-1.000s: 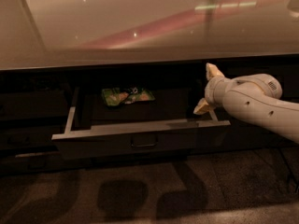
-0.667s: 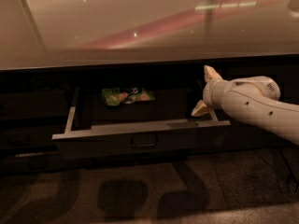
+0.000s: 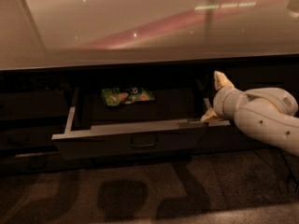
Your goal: Open top drawer
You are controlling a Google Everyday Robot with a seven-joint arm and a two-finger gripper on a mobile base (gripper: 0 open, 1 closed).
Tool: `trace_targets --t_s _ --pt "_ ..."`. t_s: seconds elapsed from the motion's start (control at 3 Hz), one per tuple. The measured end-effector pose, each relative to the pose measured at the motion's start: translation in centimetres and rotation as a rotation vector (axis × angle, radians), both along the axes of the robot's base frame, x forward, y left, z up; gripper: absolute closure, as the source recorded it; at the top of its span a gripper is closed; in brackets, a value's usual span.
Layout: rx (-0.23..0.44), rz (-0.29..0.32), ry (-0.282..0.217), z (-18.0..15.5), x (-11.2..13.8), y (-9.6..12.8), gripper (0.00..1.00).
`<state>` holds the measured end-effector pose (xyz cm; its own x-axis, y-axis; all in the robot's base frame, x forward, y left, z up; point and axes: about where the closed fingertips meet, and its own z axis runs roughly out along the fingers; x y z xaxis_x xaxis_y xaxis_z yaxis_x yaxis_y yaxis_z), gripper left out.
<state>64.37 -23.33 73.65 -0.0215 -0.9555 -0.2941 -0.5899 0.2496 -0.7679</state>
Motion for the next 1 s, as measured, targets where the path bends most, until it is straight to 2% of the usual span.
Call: trace_targets --t_s 0.33,0.67,1.0 --pt "-0.024 0.003 -0.033 0.9 -2.5 -1.5 0.00" --pt "-0.012 0.002 -0.081 1.7 -8.1 -3.0 0.00" --pt "-0.012 0.002 -0.081 1.7 -8.1 -3.0 0.00"
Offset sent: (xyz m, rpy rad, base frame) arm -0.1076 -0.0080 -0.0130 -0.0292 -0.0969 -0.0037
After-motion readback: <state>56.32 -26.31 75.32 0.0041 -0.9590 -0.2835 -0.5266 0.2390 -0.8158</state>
